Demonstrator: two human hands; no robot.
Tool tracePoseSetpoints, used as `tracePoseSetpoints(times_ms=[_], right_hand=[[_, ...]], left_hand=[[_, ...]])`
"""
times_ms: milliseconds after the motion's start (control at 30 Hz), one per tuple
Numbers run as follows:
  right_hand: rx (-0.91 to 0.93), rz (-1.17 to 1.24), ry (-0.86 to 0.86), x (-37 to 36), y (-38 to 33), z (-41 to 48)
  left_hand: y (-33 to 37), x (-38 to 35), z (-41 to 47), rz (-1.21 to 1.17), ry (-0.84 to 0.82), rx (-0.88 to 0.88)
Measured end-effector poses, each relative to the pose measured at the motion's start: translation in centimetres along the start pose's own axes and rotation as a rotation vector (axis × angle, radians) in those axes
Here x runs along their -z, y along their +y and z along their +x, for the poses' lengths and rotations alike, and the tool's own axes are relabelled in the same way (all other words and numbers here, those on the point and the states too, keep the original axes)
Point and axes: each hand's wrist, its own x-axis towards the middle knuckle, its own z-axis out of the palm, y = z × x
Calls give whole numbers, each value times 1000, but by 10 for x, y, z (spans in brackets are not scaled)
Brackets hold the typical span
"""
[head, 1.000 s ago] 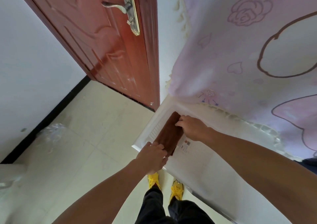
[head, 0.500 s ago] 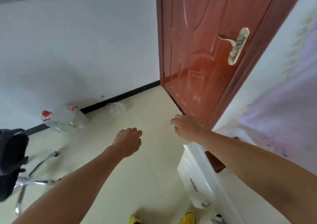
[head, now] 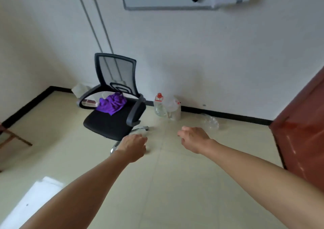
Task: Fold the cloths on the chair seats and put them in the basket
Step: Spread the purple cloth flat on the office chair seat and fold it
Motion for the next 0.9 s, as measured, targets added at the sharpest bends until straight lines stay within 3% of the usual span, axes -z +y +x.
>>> tracePoseSetpoints(times_ms=[300, 700, 900], right_hand=[[277, -54, -63, -6, -115, 176], [367, -66, -194, -28, -154, 432], [385, -84, -255, -37, -188, 522]], left_hand=[[-156, -31, -15, -80, -51, 306], [-333, -29, 93, -218, -48, 541], [-410, -39, 127, -264, -80, 573]])
